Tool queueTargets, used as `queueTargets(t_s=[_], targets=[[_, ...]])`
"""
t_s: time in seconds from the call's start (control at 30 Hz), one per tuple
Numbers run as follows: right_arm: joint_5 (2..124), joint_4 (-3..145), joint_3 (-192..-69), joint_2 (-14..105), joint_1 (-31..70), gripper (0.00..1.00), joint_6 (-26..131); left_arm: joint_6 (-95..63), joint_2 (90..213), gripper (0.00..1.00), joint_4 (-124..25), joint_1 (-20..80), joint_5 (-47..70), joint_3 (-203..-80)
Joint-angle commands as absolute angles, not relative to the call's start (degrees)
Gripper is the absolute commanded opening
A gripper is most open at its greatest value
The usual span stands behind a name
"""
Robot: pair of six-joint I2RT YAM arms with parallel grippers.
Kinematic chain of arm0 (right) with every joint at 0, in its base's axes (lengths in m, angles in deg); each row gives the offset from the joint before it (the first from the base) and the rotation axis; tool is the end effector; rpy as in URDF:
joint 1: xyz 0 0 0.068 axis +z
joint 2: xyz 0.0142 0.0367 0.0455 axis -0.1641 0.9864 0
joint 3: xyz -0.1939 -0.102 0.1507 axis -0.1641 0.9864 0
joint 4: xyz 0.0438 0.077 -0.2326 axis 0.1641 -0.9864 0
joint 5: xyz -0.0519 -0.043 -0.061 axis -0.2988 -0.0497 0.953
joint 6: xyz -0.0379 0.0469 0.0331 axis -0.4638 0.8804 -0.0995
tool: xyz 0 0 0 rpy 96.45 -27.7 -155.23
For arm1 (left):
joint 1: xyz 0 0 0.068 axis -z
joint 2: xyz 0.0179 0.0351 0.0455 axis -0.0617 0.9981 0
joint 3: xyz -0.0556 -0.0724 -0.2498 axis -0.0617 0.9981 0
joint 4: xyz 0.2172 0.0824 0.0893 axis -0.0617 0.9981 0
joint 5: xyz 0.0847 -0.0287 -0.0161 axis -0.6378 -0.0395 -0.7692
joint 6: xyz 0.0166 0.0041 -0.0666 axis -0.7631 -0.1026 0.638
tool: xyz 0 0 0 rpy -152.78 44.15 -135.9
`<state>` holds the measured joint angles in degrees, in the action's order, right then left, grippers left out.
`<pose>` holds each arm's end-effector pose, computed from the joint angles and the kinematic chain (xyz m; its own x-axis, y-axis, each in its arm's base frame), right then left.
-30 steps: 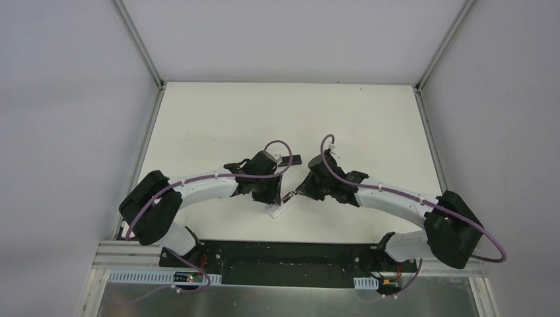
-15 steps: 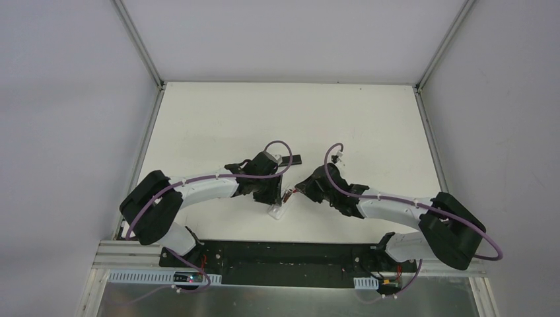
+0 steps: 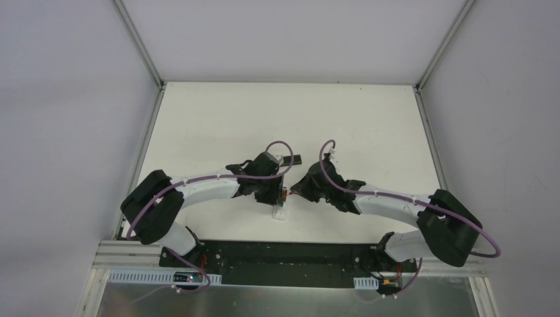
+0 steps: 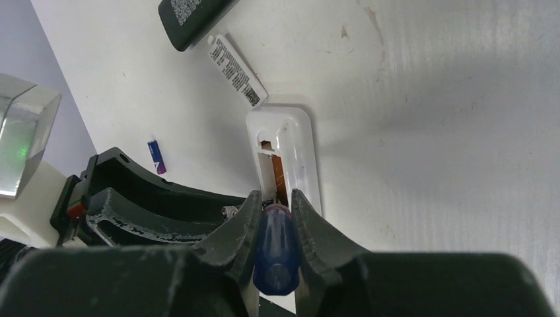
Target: Unload the batteries from the remote control
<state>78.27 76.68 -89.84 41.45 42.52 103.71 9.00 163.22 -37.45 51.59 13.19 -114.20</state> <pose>0.1767 0.2141 0.1732 -0.8066 0.3377 -0.4851 -0.0598 0.7699 0.6353 0.1925 -0.2286 0.1606 -0.9003 0.1181 -0.4189 0.3313 0.8100 -0.4838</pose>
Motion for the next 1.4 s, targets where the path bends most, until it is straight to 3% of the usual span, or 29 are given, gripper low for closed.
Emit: queueTargets(t_s=[0.0,0.2,0.33,0.53,0.8,0.9,1.17,1.37], targets=[[75.18,74.43,-93.69,42.02,43.20,0.00,101.89,8.80,163.62,0.35,-36.50,52.12,11.85,-114.71],[72.91,74.47,-96.36,44.13,43.00,0.00,101.25,8.81,160.72,0.42,-36.34,52.14,10.30,-113.19],[72.03,74.54,-97.21,44.21,42.92,0.00,101.15,8.47,158.68,0.54,-36.13,52.14,9.33,-112.51],[68.10,76.19,-97.69,45.05,42.30,0.00,101.65,8.35,156.97,0.55,-35.72,52.00,7.74,-111.82],[73.26,72.35,-96.36,41.47,41.39,0.00,100.59,10.13,151.03,0.56,-32.64,52.01,2.29,-109.43],[75.34,69.22,-95.49,38.59,40.55,0.00,99.80,14.12,143.71,0.66,-23.37,51.94,-2.08,-110.14],[77.08,66.26,-94.14,33.07,39.29,0.00,98.70,36.02,120.73,0.73,-8.61,52.20,-3.74,-97.55],[76.54,65.86,-94.27,32.15,38.89,0.00,98.39,40.15,123.16,0.78,-1.00,52.23,-6.10,-97.98]])
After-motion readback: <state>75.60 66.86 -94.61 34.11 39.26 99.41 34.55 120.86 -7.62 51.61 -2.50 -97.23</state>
